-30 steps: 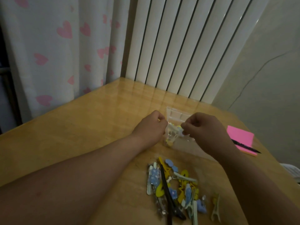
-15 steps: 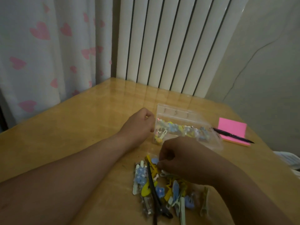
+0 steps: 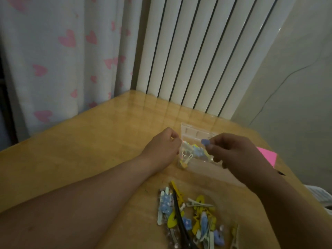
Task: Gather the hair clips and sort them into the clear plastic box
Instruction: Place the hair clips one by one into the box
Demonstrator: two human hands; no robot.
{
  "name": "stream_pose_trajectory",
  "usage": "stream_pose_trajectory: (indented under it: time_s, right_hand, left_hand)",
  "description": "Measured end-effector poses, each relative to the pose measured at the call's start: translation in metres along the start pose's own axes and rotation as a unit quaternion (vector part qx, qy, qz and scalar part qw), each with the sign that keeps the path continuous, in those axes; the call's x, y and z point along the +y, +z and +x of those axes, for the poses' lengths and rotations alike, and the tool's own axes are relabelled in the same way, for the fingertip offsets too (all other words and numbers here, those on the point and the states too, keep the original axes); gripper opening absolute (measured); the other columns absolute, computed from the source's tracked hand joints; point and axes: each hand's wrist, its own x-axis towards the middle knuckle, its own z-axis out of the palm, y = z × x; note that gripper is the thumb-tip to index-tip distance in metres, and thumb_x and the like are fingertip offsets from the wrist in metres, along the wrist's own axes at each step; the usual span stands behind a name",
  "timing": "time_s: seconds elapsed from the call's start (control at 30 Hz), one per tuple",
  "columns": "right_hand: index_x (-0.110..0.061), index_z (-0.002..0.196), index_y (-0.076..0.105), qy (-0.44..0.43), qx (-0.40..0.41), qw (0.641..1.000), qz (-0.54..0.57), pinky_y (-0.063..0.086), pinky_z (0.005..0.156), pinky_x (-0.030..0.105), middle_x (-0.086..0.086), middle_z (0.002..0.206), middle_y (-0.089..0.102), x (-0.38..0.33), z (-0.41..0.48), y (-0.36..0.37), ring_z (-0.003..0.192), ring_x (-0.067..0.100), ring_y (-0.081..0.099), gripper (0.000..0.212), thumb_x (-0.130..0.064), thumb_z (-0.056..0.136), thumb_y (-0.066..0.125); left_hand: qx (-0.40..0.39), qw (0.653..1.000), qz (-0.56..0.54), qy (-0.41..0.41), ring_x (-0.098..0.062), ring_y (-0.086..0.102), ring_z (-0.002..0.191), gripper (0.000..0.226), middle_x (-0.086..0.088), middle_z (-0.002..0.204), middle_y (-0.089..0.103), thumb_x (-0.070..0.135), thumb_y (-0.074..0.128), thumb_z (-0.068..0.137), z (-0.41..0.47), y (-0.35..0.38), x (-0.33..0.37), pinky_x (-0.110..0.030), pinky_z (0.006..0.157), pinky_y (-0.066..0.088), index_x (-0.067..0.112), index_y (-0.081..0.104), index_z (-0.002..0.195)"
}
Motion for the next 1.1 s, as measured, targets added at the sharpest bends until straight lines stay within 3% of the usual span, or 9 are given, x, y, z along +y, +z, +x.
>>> stream_pose_trajectory:
  time_s: [0.07,0.13,0.23,0.37,0.47,0.57,0.7,0.97,1.1]
  right_hand:
    - [-0.018,0.090,0.076,0.033,-0.003,0.999,0.006,0.055,0.066,0.038,0.003,0.080,0.076,-0.002,0.014,-0.002,0.072,0.019,0.071,0.010,-0.024,0.097,0.074]
    - [-0.013,0.089,0.076,0.055,-0.017,0.998,-0.013,0.054,0.061,0.032,0.005,0.081,0.077,-0.004,0.027,0.000,0.073,0.028,0.071,0.010,-0.020,0.096,0.074]
    - [-0.008,0.087,0.078,0.094,-0.049,0.992,-0.067,0.039,0.039,0.015,0.008,0.077,0.074,-0.005,0.040,0.012,0.056,0.015,0.058,0.014,-0.018,0.096,0.074]
    - [-0.004,0.080,0.082,0.124,-0.082,0.982,-0.115,0.045,0.050,0.024,0.015,0.080,0.079,-0.003,0.052,0.036,0.060,0.019,0.060,0.021,-0.022,0.089,0.077]
    - [-0.005,0.072,0.081,0.124,-0.068,0.980,-0.144,0.043,0.047,0.023,0.008,0.066,0.077,-0.001,0.058,0.044,0.048,0.014,0.057,0.026,-0.027,0.087,0.077]
    - [-0.012,0.069,0.080,0.105,-0.074,0.978,-0.166,0.045,0.048,0.023,-0.001,0.062,0.075,-0.002,0.058,0.045,0.043,0.010,0.056,0.029,-0.029,0.091,0.074]
    - [-0.020,0.079,0.083,0.054,-0.037,0.986,-0.155,0.057,0.063,0.031,-0.004,0.070,0.077,0.006,0.050,0.041,0.059,0.008,0.067,0.032,-0.039,0.099,0.067]
    - [-0.025,0.083,0.080,-0.050,0.087,0.994,-0.051,0.042,0.057,0.023,-0.013,0.071,0.073,0.026,0.001,0.014,0.060,-0.007,0.064,0.029,-0.040,0.102,0.064]
    - [-0.025,0.081,0.078,-0.072,0.077,0.994,-0.031,0.047,0.056,0.027,-0.004,0.067,0.071,0.038,-0.008,0.012,0.059,0.005,0.062,0.030,-0.044,0.100,0.065]
  left_hand:
    - [-0.001,1.000,-0.002,-0.004,-0.016,0.063,0.075,0.017,0.002,0.095,0.075,0.032,0.048,0.103,0.001,0.000,0.000,-0.042,0.077,0.055,0.026,0.060,0.115]
    - [-0.001,1.000,-0.001,-0.008,-0.017,0.064,0.078,0.018,0.002,0.095,0.075,0.031,0.048,0.104,0.000,0.000,0.001,-0.044,0.081,0.056,0.026,0.060,0.116]
    - [0.000,1.000,0.003,-0.008,-0.018,0.065,0.083,0.019,0.002,0.096,0.075,0.032,0.049,0.103,0.000,-0.001,0.001,-0.044,0.085,0.056,0.026,0.060,0.118]
    - [0.000,1.000,0.001,-0.010,-0.019,0.067,0.085,0.019,0.003,0.094,0.074,0.032,0.049,0.103,0.000,-0.001,0.001,-0.046,0.085,0.057,0.026,0.060,0.117]
    - [0.000,1.000,0.002,-0.010,-0.021,0.068,0.086,0.020,0.002,0.094,0.074,0.032,0.049,0.102,0.000,-0.001,0.002,-0.048,0.086,0.059,0.027,0.059,0.118]
    - [0.003,1.000,0.005,-0.012,-0.023,0.068,0.088,0.021,0.001,0.094,0.075,0.030,0.049,0.103,-0.001,-0.001,0.002,-0.049,0.087,0.059,0.024,0.060,0.120]
    - [0.002,1.000,0.010,-0.007,-0.021,0.068,0.088,0.022,0.002,0.096,0.075,0.032,0.049,0.103,-0.001,-0.002,0.001,-0.047,0.088,0.058,0.025,0.060,0.121]
    - [-0.007,1.000,0.021,0.000,-0.015,0.063,0.080,0.020,0.000,0.097,0.074,0.031,0.048,0.105,-0.001,0.000,0.002,-0.039,0.075,0.051,0.024,0.061,0.118]
    - [-0.005,0.999,0.043,0.015,-0.017,0.066,0.084,0.022,0.001,0.093,0.073,0.040,0.057,0.105,-0.002,0.002,0.000,-0.041,0.081,0.054,0.024,0.063,0.119]
